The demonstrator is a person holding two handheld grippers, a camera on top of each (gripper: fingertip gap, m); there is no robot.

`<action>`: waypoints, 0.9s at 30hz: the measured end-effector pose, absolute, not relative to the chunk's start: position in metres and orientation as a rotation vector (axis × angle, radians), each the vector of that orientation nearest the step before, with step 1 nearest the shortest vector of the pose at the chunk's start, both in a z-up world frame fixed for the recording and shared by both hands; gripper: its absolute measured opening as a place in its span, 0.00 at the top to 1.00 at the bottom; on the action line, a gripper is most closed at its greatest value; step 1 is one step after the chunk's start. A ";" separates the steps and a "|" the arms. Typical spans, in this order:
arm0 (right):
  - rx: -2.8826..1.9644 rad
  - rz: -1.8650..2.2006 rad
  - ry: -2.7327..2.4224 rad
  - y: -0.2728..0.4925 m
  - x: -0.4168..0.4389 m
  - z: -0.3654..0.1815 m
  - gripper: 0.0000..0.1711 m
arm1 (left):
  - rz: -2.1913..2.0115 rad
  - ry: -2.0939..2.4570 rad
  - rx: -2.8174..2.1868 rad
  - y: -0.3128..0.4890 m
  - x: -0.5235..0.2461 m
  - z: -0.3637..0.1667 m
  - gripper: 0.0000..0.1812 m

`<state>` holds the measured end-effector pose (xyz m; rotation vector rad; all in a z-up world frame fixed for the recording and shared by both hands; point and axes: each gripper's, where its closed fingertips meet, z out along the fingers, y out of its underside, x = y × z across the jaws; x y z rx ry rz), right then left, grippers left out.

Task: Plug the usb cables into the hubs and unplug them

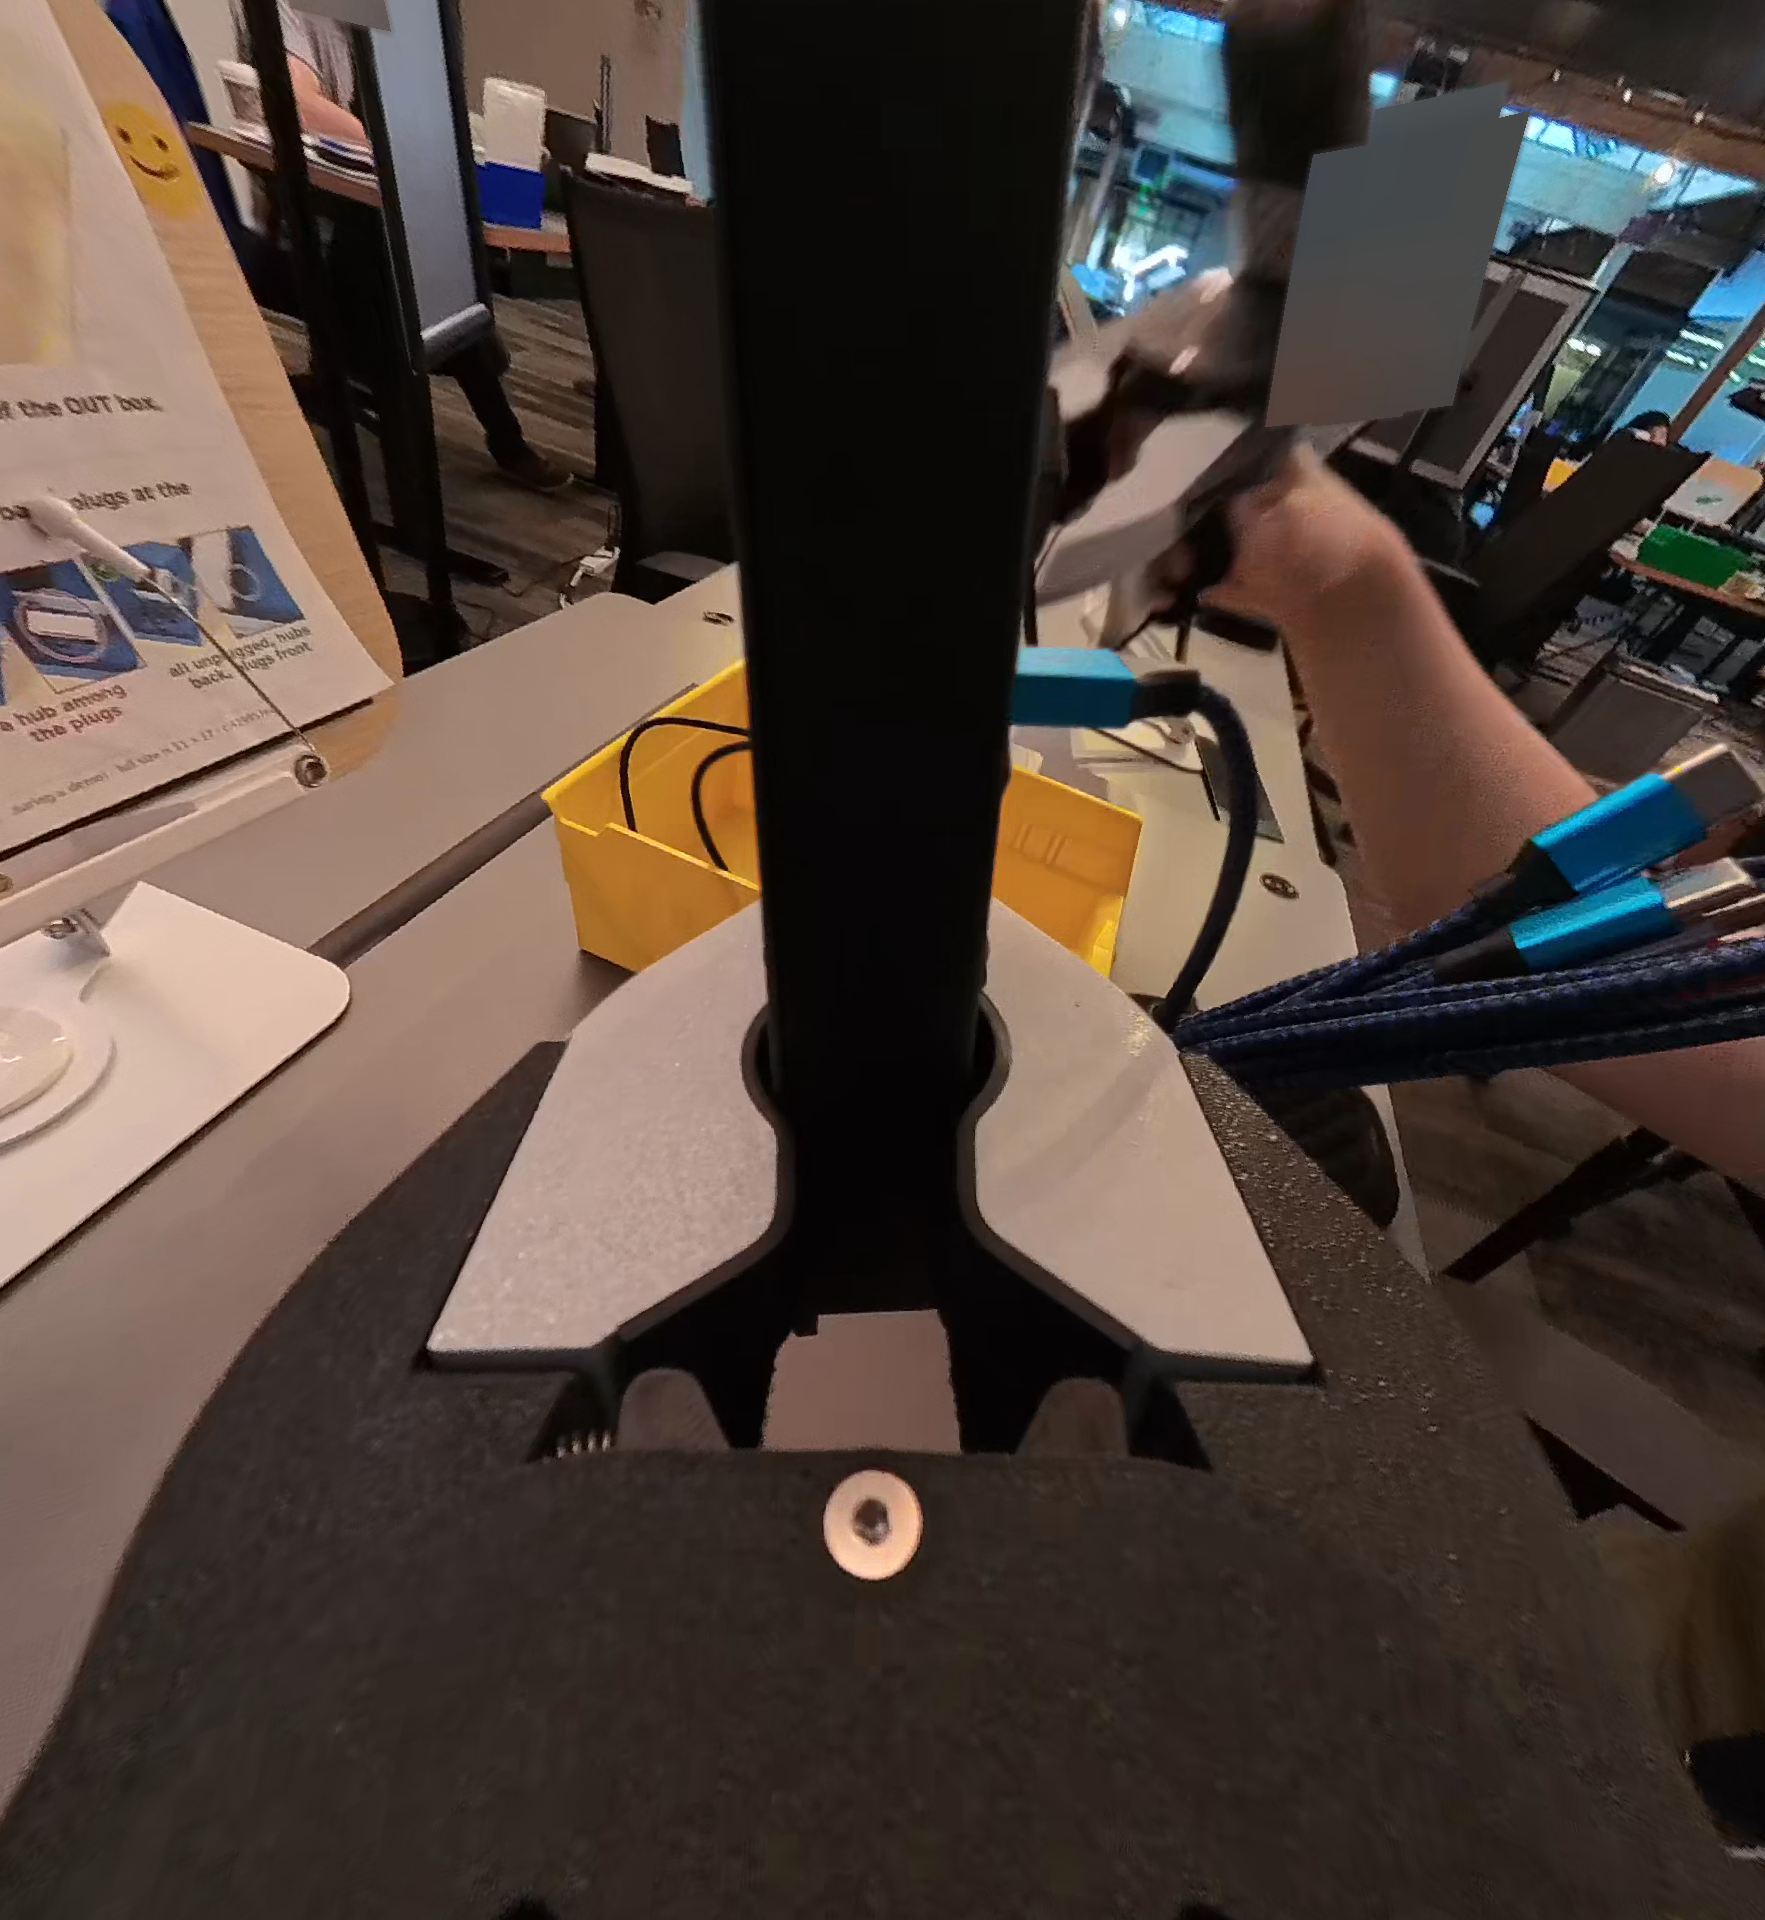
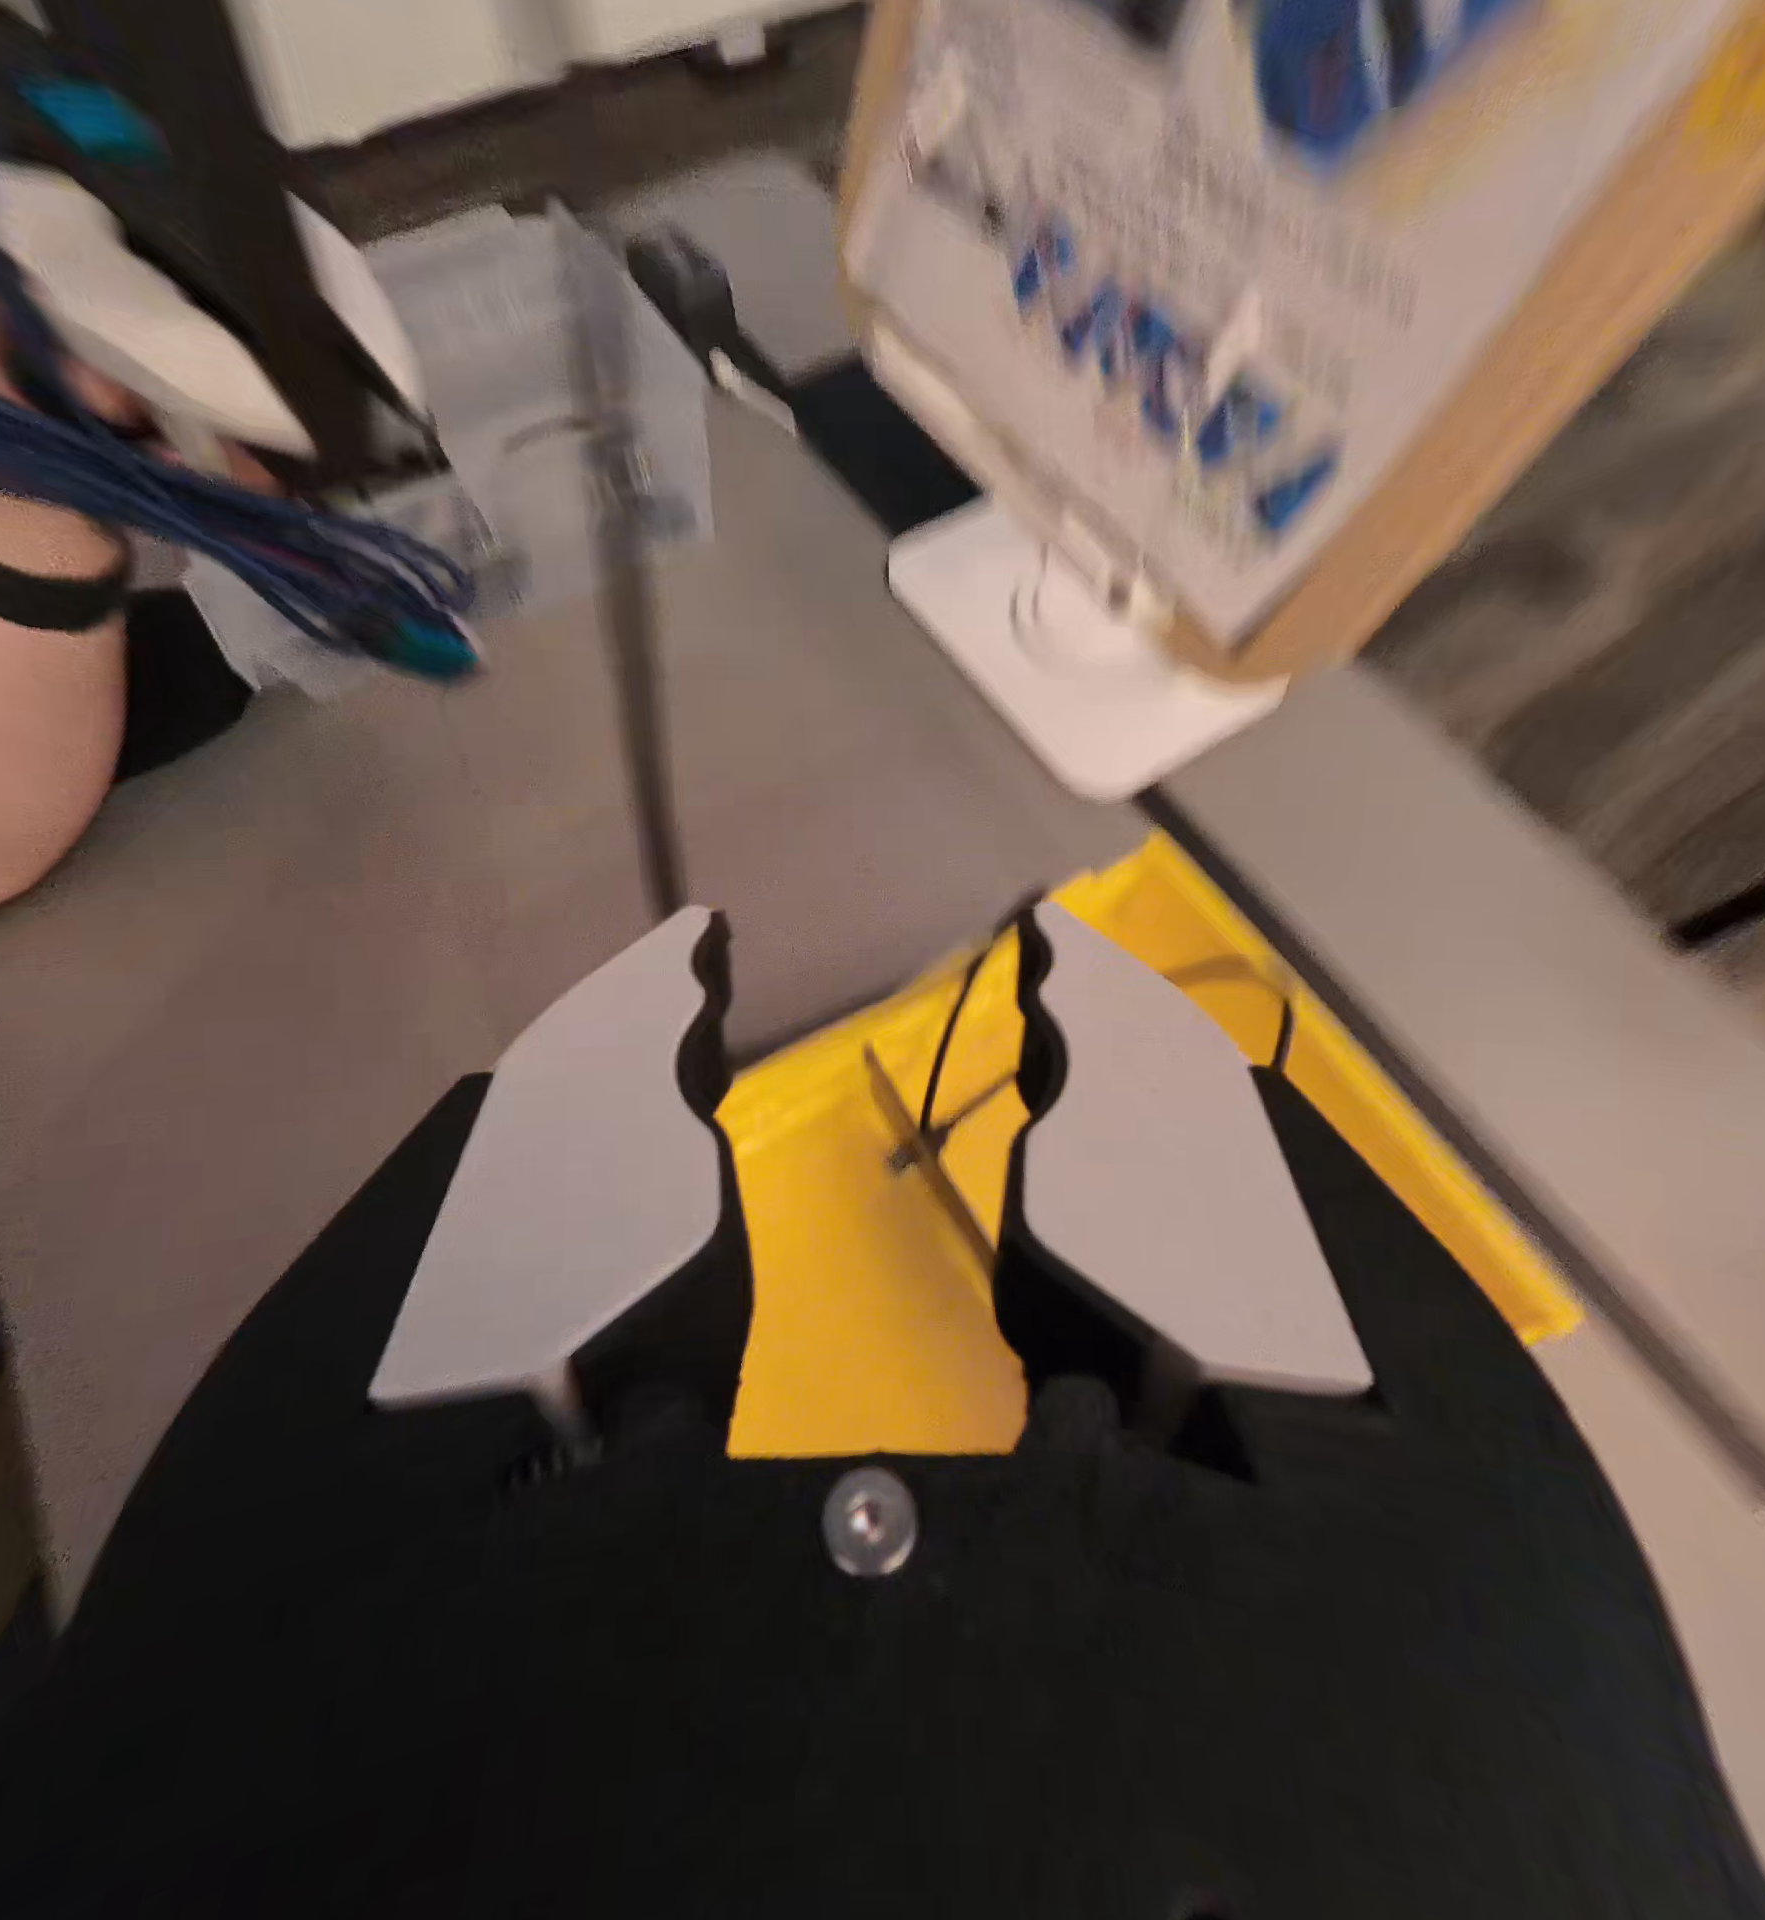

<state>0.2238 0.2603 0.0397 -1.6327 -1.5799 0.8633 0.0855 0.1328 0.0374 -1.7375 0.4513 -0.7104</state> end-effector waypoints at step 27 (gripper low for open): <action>-1.501 1.041 -1.593 0.154 0.154 0.073 0.82 | -0.739 0.556 -1.723 0.139 0.127 0.026 0.86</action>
